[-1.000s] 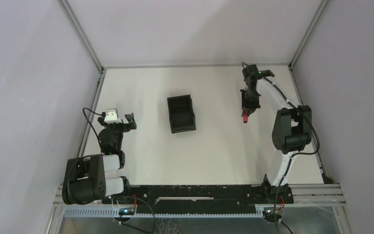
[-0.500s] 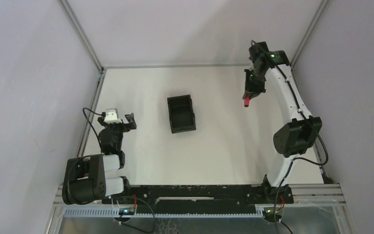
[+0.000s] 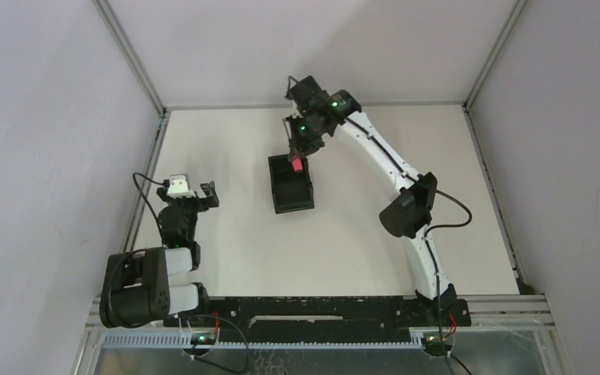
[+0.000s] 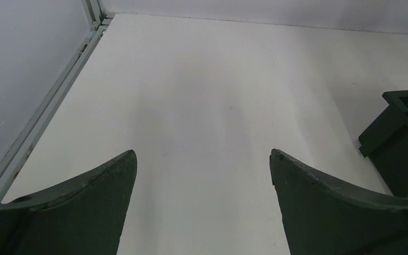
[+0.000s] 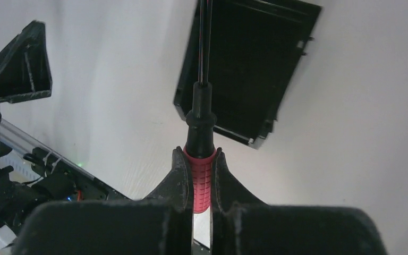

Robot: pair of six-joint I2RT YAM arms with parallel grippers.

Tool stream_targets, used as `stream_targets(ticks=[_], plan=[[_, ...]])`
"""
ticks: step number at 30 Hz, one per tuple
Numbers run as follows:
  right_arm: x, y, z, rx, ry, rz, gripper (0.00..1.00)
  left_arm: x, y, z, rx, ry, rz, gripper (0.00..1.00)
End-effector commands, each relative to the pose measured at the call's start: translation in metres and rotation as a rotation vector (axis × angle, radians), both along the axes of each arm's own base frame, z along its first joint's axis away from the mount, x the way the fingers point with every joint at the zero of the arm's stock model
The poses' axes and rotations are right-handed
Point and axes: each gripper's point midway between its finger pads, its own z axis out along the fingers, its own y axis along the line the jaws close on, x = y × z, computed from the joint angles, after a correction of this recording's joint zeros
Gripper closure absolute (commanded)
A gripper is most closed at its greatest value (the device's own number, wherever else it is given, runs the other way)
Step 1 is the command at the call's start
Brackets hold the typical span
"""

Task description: Put the screwdriver in the bin

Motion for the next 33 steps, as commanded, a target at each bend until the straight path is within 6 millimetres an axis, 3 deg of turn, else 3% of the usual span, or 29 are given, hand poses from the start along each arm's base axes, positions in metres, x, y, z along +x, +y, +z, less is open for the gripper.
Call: stream_targets(ticks=[1,4,11,14,18,23,29,30,32,33], plan=[[0.007,0.025,0.024,0.051,-0.164,0.046,1.0,0.006,0.001,0.019,0.03,-0.055,0.003,0.0],[0.01,0.034,0.007,-0.034,-0.262,0.096,1.0,0.007,0.001,0.019,0.03,-0.055,0.003,0.0],[0.019,0.035,-0.068,-0.224,-0.299,0.141,0.99,0.006,0.001,0.019,0.029,-0.054,0.003,0.0],[0.017,0.034,-0.095,-0.261,-0.266,0.153,0.86,0.006,0.001,0.019,0.029,-0.054,0.003,0.0],[0.013,0.037,-0.105,-0.267,-0.251,0.159,0.54,0.006,0.001,0.019,0.03,-0.054,0.003,0.0],[0.017,0.039,-0.083,-0.247,-0.312,0.137,0.43,0.006,0.001,0.019,0.03,-0.055,0.003,0.0],[0.018,0.038,-0.021,-0.161,-0.412,0.091,0.4,0.006,0.001,0.019,0.03,-0.055,0.003,0.0],[0.017,0.036,-0.008,-0.144,-0.431,0.087,0.35,0.006,0.001,0.019,0.03,-0.054,0.003,0.0],[0.013,0.032,0.013,-0.118,-0.461,0.078,0.03,0.007,0.001,0.019,0.029,-0.055,0.003,0.0],[0.009,0.028,0.028,-0.098,-0.485,0.077,0.01,0.006,0.002,0.019,0.03,-0.055,0.004,0.0]])
